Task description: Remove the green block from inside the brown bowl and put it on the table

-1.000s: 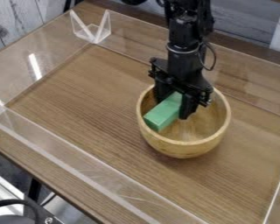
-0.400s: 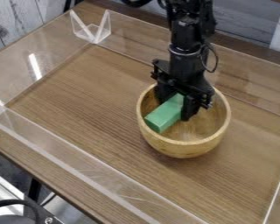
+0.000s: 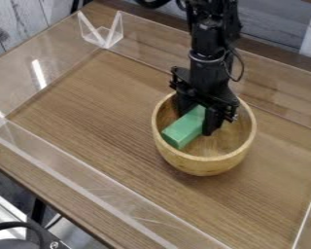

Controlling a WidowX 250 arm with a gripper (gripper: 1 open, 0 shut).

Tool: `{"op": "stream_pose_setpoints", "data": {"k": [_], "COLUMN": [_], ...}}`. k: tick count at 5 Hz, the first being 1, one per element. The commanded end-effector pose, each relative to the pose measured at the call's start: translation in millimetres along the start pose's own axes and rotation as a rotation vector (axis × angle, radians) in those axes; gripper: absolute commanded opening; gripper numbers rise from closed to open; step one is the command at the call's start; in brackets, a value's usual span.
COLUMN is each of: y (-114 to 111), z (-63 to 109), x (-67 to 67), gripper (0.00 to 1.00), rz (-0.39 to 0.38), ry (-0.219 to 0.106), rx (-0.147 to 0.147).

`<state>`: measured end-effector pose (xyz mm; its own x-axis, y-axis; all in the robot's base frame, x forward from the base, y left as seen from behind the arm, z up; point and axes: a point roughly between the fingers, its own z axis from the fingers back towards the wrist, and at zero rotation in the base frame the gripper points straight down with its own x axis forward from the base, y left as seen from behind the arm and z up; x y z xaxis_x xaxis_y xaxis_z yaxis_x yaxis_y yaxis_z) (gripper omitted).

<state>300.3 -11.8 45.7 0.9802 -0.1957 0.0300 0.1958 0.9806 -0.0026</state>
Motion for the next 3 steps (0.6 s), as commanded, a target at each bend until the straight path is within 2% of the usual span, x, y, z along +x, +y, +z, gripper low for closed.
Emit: {"op": "stream_pose_setpoints", "data": {"k": [1, 3], "y": [0.4, -1.3], "z": [19.7, 24.2], "x": [11.5, 11.6], "gripper": [0.00, 0.00], "rz": [-0.007, -0.014], "ry": [-0.069, -0.077], "rx": [0.008, 0.000]}}
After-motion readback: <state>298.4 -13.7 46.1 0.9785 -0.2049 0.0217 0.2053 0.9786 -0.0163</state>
